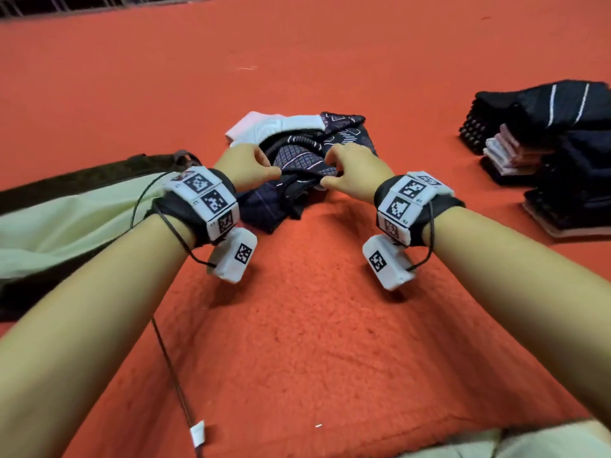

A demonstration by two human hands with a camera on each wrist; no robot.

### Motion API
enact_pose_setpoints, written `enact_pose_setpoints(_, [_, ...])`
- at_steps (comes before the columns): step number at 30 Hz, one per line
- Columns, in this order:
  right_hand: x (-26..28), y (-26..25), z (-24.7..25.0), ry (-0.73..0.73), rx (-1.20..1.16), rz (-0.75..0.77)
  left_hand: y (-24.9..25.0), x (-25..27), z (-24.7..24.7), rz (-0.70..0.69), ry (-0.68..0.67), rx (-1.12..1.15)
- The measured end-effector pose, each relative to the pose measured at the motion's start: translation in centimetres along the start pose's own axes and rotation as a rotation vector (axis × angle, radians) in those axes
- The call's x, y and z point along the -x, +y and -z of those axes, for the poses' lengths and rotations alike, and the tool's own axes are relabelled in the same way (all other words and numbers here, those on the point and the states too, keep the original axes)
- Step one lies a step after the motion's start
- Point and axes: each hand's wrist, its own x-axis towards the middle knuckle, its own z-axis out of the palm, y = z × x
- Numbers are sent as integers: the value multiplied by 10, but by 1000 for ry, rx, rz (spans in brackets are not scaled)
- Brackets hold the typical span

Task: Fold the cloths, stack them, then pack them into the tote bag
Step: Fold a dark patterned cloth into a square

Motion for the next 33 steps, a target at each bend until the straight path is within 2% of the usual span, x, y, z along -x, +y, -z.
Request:
enact_pose_setpoints(7, [-17, 0, -14, -3, 68, -24, -8, -16, -18, -62, 21, 33])
enact_pose_setpoints(12, [-22, 3, -8, 120, 36, 3, -3, -32, -24, -130, -21, -41])
enact_pose_setpoints(17, [-24, 1, 15, 290, -125, -18, 3, -31, -21, -209, 242, 31])
enact_pose_setpoints(24, [-22, -6, 55, 436, -251, 19, 24, -28, -7, -325, 311, 56])
enact_pose_setpoints(28, [-12, -10, 80, 538, -347, 41, 45, -26, 10, -407, 490, 265])
enact_pose_setpoints(33, [4, -16, 119, 619, -458, 58, 75, -16, 48, -404, 499, 655])
